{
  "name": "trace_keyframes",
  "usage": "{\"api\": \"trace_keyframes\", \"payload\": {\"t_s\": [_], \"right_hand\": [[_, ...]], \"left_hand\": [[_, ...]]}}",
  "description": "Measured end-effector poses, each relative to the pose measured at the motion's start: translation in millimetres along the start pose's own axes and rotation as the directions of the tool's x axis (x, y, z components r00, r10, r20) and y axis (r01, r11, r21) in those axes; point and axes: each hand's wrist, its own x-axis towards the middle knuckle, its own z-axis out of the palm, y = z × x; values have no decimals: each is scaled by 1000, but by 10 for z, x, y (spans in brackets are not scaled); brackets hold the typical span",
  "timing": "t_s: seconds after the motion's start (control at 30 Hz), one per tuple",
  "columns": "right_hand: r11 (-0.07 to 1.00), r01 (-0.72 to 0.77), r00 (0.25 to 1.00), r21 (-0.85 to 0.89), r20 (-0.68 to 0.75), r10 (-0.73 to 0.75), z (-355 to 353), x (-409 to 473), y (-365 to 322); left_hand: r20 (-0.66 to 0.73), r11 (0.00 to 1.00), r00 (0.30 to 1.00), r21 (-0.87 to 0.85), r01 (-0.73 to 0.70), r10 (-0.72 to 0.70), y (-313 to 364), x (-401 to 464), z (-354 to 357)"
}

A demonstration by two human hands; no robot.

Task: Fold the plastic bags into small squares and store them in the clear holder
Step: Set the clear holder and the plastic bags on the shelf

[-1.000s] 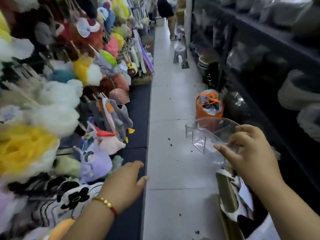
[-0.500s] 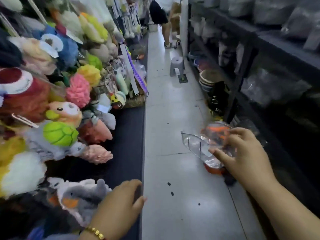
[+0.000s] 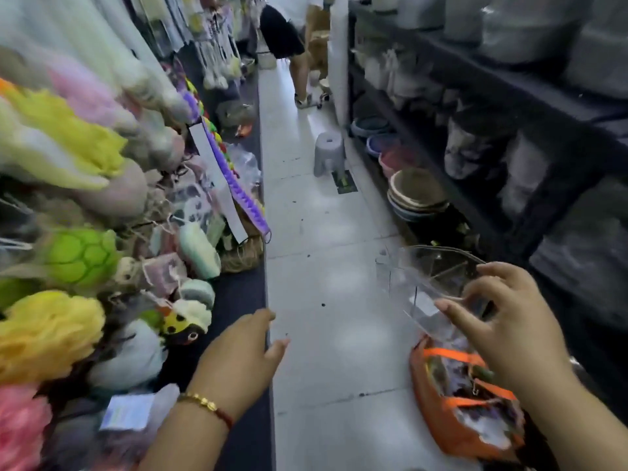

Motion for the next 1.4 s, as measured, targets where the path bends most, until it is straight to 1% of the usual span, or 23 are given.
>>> {"api": "trace_keyframes", "payload": {"t_s": [0.13, 0.27, 0.37, 0.53, 0.6, 0.67, 0.77, 0.87, 0.97, 1.07, 1.2, 1.3, 1.4], "right_hand": [[999, -7, 1000, -37, -11, 6, 344, 1057, 20], [1000, 9, 1000, -28, 7, -9, 861, 2309, 83], [997, 75, 996, 3, 53, -75, 1255, 3397, 83], [979, 202, 969, -7, 150, -199, 1926, 5215, -170], [975, 223, 958, 19, 179, -222, 2216, 5827, -304], [972, 229, 952, 54, 194, -236, 2535, 6306, -396], [971, 215, 953, 108, 196, -232, 3033, 6979, -489], [975, 186, 954, 122, 216, -209, 3520, 7639, -567], [972, 191, 951, 135, 221, -218, 3887, 8344, -722], [982, 136, 956, 129, 244, -164, 4144, 9025, -815], [986, 91, 955, 137, 268, -125, 4529, 9898, -849], [984, 92, 952, 155, 276, -132, 4975, 10692, -847], [985, 78, 943, 151, 310, -122, 5445, 11589, -922]], "left_hand": [[7, 999, 1000, -33, 22, -21, -35, 1050, -288], [10, 998, 998, -5, 61, -61, -97, 2171, -431], [4, 994, 994, 15, 110, -110, 2, 3124, -571], [8, 994, 994, -2, 110, -110, 230, 4727, -950], [14, 991, 991, 6, 134, -134, 222, 5306, -1095], [20, 985, 985, -21, 170, -169, 148, 5810, -1209], [18, 975, 975, -12, 221, -221, -67, 6528, -1299], [65, 965, 964, -29, 259, -257, -320, 7287, -1405], [119, 964, 958, -17, 266, -262, -528, 8167, -1582], [149, 971, 960, 4, 238, -236, -547, 9032, -1878], [130, 983, 975, 20, 180, -181, -525, 10142, -2250], [106, 976, 971, 6, 216, -215, -625, 10941, -2409], [67, 957, 956, -35, 289, -287, -706, 11688, -2538]]}}
